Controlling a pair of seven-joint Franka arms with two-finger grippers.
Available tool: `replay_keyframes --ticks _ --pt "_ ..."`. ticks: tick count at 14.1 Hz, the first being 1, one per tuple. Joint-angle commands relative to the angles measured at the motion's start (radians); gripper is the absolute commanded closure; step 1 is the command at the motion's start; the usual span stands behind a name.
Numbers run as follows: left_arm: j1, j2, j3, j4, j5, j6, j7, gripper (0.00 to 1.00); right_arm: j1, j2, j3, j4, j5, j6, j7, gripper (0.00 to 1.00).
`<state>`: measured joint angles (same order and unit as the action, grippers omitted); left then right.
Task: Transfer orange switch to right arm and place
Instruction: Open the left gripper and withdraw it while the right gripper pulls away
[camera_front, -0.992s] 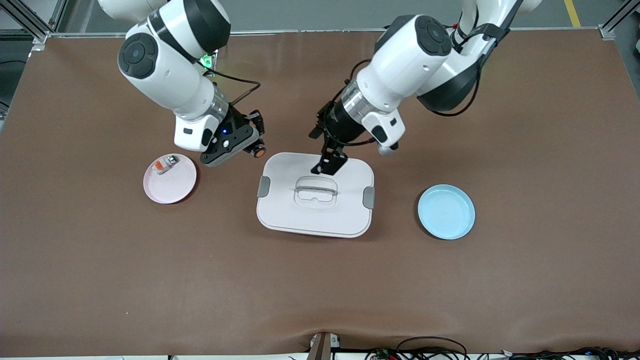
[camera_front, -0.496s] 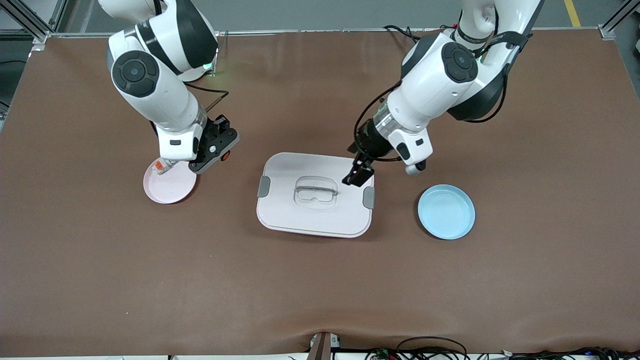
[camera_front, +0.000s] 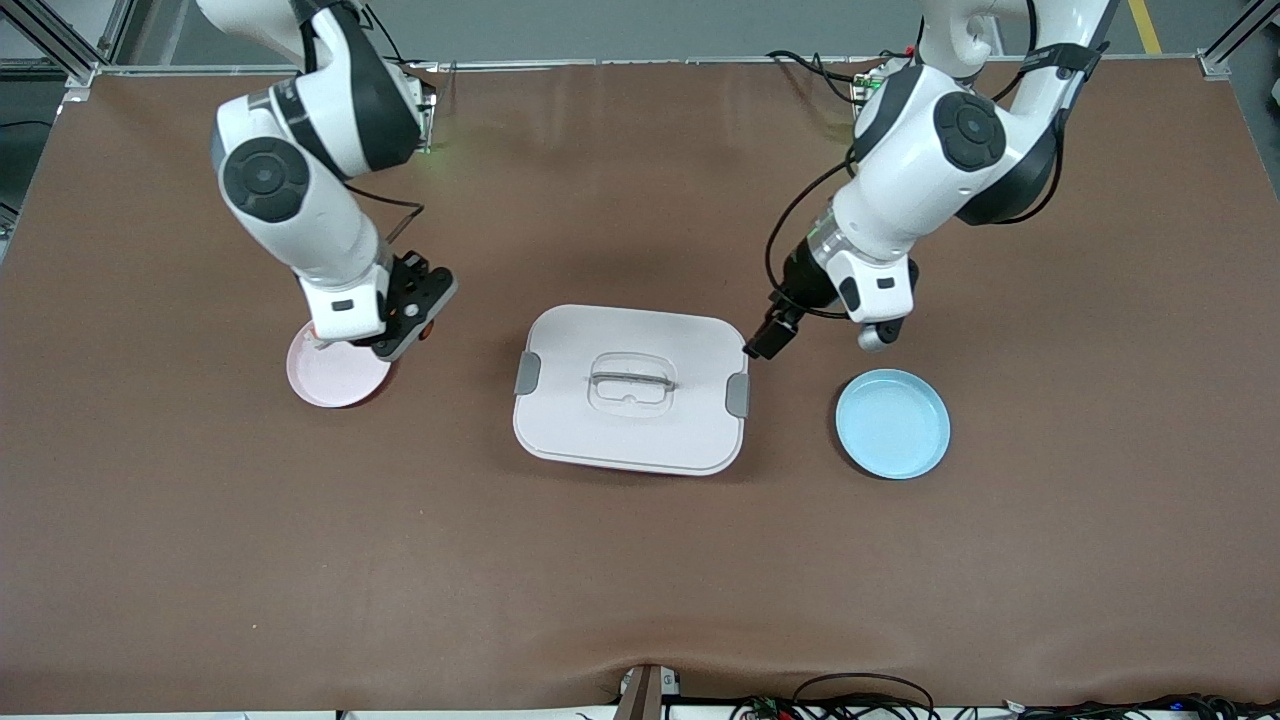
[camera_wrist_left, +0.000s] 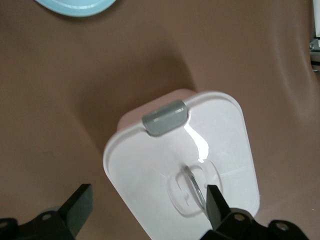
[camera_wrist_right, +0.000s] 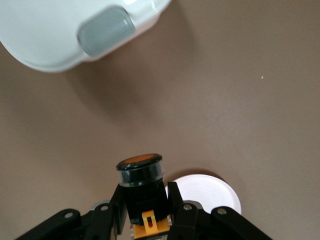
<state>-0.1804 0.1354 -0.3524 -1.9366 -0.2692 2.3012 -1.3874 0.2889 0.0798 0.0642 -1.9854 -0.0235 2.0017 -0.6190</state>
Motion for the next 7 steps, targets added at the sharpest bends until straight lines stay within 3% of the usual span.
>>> replay_keyframes --ticks 1,5,7 --pt "0.039 -0.048 0.000 -0.088 0.016 -0.003 0.124 0.00 -0.051 -0.103 0.011 -0.143 -0.006 0.054 -0.129 1.00" --pt "0.140 -0.071 -0.002 -0.142 0.019 -0.008 0.382 0.00 -0.150 -0.186 0.013 -0.357 -0.003 0.251 -0.284 1.00" --pt "0.189 -0.069 0.000 -0.143 0.027 -0.058 0.557 0.00 -0.178 -0.186 0.011 -0.409 -0.001 0.319 -0.329 1.00"
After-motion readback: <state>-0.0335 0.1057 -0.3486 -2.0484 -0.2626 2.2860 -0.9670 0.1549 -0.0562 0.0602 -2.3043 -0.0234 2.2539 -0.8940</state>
